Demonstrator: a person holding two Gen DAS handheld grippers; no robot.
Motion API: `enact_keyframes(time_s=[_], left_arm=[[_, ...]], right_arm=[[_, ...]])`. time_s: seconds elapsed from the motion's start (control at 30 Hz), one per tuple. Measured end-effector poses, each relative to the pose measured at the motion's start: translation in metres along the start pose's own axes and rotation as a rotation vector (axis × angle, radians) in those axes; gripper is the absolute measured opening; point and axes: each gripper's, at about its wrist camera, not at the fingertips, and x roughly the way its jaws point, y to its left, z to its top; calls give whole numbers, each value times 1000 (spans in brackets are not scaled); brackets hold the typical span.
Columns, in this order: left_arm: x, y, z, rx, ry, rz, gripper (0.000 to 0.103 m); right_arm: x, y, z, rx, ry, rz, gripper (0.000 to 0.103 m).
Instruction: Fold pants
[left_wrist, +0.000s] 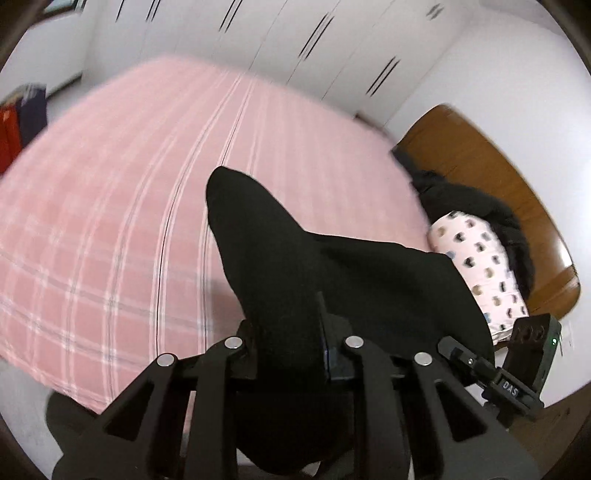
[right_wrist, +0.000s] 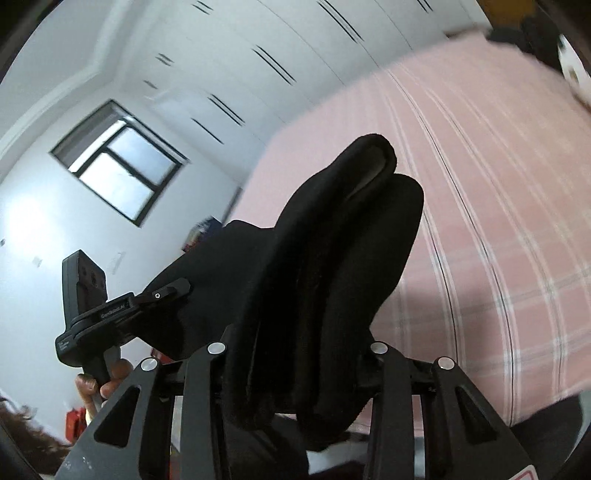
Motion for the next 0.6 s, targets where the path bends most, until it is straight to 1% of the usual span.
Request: enact_keyframes(time_s=[0.03,0.07,0.1,0.13,0.2,0.23,0.3,0.37,0.47,0.57,0.6], left_arm=[[-11,-12,7,13,-30,-15,19],[-25,-14,13,26,-56,-27,19],[-36,-24,21,44,-88,-36,19],[-45,-32,29,59,-115,-43,19],[-61,-46,47,102,-174,-50,19],[-66,-52,57,122,-200,-47,19],[-67,-62,76,159,-238,-35,19],[-56,-70,99,194,-270,-17,19],[-33,-73,129,219,-302,2,19],[7,-68,163,237,-333,22,19],[27,-62,178,238,-336,26,19]], right_arm=[[-9,8,6,-17,-21,10,35],[-11,24,22,-45,-50,18,35],[-20,32,31,-67,-76,28,35],[-19,43,38,-83,-94,35,35],[-31,61,59,-134,-139,48,35],[-35,69,73,-159,-166,54,35],[-35,75,89,-195,-199,51,35],[-28,73,113,-216,-231,48,35],[0,56,148,-219,-266,50,35],[38,26,183,-189,-284,56,35],[51,16,192,-184,-289,54,35]])
